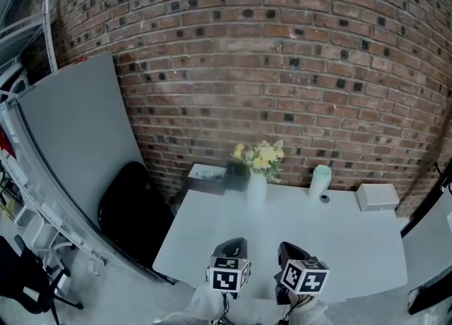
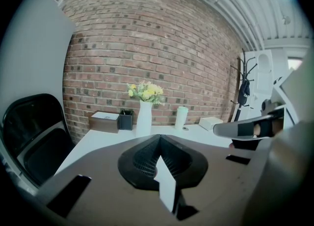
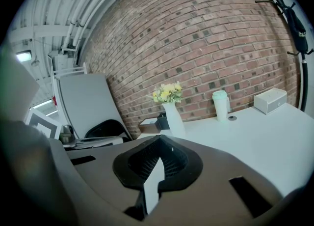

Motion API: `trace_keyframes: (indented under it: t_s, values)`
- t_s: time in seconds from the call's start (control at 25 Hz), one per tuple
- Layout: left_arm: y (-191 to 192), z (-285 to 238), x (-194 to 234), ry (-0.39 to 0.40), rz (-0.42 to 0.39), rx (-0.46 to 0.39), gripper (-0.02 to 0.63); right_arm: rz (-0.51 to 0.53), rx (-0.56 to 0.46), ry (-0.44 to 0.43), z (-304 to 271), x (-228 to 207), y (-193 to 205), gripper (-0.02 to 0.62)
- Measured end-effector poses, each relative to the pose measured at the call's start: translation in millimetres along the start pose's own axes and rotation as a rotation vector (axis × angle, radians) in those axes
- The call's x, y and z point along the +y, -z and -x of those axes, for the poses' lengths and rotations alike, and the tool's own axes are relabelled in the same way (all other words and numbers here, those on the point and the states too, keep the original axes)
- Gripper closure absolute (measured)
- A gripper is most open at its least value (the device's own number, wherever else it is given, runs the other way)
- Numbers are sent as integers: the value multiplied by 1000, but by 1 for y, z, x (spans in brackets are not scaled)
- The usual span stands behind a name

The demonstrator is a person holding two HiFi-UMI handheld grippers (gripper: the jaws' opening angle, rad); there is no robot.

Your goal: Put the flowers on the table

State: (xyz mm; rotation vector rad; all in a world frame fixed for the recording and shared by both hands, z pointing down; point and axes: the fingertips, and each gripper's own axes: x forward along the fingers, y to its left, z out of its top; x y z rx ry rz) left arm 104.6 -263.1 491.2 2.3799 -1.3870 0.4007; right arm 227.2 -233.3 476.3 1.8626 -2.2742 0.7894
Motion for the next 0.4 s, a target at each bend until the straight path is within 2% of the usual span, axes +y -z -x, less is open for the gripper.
trace_keyframes:
  t_s: [0.4]
  values:
    - [-2,-2,10,20,-2,-7,597,6,2,10,-6,7,-1,572]
